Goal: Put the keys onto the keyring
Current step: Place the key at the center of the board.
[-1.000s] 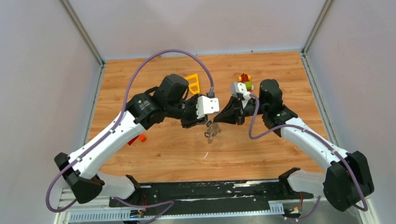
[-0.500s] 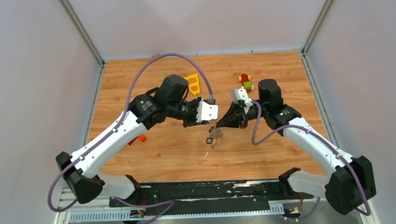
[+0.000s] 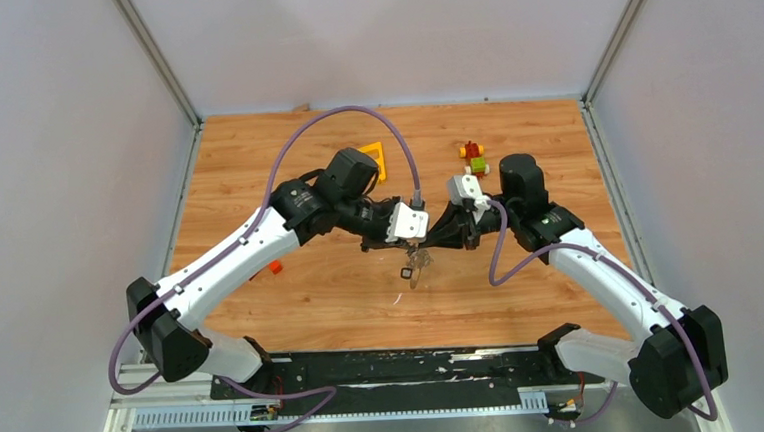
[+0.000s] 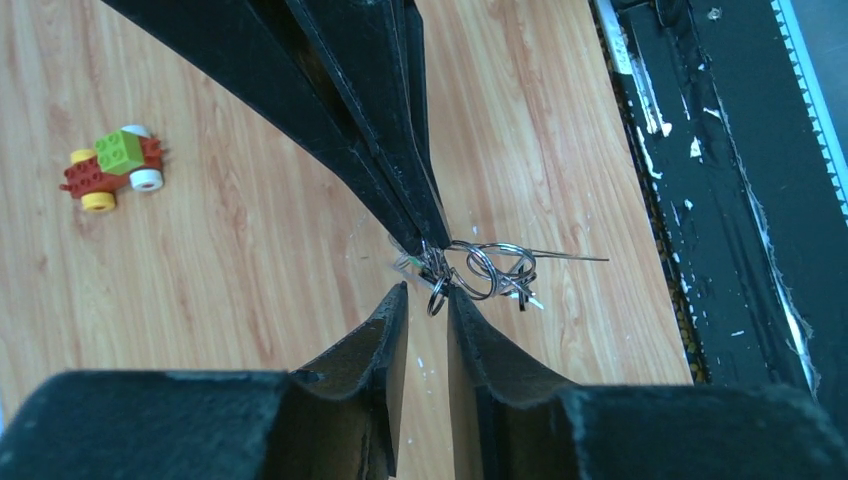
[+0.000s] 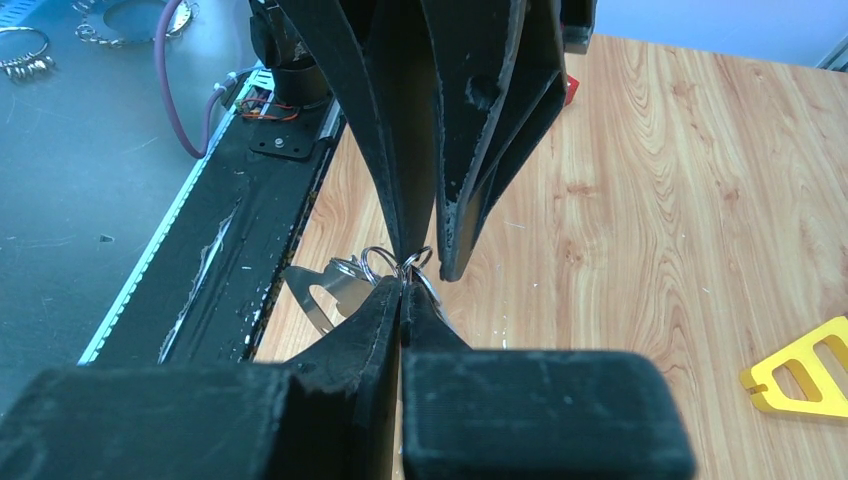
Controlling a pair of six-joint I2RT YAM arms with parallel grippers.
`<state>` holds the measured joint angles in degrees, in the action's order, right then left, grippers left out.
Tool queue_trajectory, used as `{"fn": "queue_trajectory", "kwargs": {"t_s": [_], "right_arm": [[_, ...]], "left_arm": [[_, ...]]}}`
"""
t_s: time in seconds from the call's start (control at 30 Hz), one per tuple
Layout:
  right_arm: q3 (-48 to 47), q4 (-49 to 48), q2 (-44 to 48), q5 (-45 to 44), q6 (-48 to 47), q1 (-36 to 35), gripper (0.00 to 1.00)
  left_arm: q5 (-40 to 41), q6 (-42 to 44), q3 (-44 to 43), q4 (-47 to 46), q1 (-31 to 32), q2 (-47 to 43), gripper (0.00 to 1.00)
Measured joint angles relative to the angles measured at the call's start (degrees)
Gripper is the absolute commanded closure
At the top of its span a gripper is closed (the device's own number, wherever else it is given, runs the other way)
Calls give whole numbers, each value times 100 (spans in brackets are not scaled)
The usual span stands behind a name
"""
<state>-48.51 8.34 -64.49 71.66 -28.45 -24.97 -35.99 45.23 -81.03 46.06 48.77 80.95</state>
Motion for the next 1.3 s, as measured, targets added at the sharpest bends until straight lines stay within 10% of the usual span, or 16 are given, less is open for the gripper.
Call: {"fn": "queue_trajectory", "kwargs": {"t_s": [0.47,1.3], "right_arm": [[2,4,0,-13,-20,0,100],[2,-2,179,-199,-22,4,100]], "left_arm": [[2,57,0,136,0,92,99],[52,-216,-260,111,-2,396,100]]}}
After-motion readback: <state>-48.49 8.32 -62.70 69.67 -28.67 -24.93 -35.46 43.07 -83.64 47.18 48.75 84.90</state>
